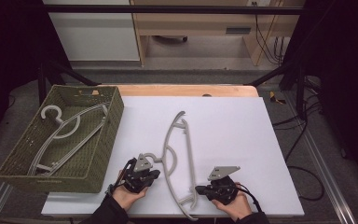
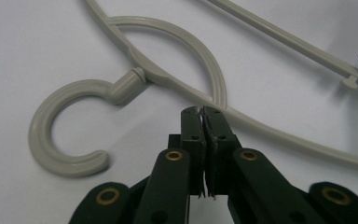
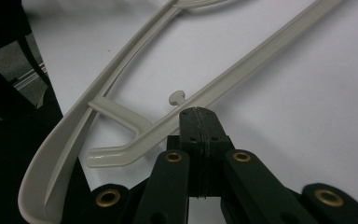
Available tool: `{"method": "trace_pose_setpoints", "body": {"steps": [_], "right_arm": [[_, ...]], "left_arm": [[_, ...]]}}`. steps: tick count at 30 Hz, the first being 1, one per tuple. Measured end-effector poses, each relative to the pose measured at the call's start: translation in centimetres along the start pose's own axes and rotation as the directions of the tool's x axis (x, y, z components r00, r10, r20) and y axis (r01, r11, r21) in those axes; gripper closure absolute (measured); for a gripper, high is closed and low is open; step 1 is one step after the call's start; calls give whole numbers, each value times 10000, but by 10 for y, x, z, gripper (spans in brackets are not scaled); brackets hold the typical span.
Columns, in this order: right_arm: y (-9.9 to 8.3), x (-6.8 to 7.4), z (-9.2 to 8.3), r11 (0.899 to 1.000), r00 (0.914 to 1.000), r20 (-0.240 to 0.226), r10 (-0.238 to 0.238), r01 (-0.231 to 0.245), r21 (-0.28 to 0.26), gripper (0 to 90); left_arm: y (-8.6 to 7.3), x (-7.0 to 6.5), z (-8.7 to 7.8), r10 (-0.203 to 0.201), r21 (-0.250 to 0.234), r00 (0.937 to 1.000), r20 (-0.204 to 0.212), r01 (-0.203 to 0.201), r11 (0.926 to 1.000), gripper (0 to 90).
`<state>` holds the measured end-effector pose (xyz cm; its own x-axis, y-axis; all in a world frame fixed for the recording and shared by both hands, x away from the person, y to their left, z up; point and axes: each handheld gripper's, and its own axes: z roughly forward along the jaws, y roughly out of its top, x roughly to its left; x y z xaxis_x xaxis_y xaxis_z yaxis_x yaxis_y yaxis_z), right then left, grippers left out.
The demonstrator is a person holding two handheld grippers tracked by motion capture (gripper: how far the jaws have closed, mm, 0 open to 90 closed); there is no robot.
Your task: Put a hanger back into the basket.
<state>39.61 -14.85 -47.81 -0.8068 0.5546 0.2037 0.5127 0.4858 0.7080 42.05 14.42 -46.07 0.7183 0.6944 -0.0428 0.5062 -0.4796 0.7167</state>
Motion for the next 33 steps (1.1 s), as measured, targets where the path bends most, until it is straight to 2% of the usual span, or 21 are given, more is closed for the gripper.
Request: {"method": "trace_pose_setpoints", "body": {"steps": [6, 9, 15, 16, 20, 24, 25, 27, 29, 31, 33], "right_arm": [[7, 9, 12, 9998, 9993, -319, -192, 191, -36, 900], [8, 9, 12, 9998, 9993, -316, -188, 186, -82, 857], [7, 5, 2, 9987, 10000, 23, -42, 43, -504, 784], [6, 2, -4, 9977, 9995, 305, 64, -43, -683, 735], [5, -6, -16, 9938, 9964, 733, 424, -345, -1061, 648], [3, -14, -26, 9891, 9914, 1172, 585, -417, -1410, 571], [3, -14, -26, 9891, 9914, 1172, 585, -417, -1410, 571], [2, -18, -32, 9849, 9883, 1340, 733, -507, -1654, 533], [2, -20, -35, 9822, 9852, 1484, 859, -588, -1784, 516], [2, -21, -38, 9810, 9847, 1499, 886, -602, -1842, 506], [2, -22, -38, 9800, 9838, 1540, 915, -614, -1895, 500]], "left_arm": [[2, 2, 2, -206, -147, 9997, -102, 205, 9997, 851], [1, 2, 2, -319, -151, 9994, -163, 316, 9994, 760], [1, -2, 8, -502, -70, 9982, -335, 500, 9987, 485], [1, -4, 13, -586, 47, 9979, -290, 588, 9983, 454], [3, -9, 23, -528, 206, 9980, -353, 536, 9984, 385], [4, -13, 29, -400, 335, 9979, -519, 417, 9986, 327], [4, -13, 29, -400, 335, 9979, -519, 417, 9986, 322], [5, -15, 31, -373, 289, 9950, -924, 401, 9988, 347], [6, -16, 33, -278, 365, 9945, -1007, 316, 9988, 371], [9, -13, 33, -132, 488, 9960, -882, 175, 9987, 404], [11, -9, 33, -74, 593, 9969, -780, 121, 9982, 482]]}}
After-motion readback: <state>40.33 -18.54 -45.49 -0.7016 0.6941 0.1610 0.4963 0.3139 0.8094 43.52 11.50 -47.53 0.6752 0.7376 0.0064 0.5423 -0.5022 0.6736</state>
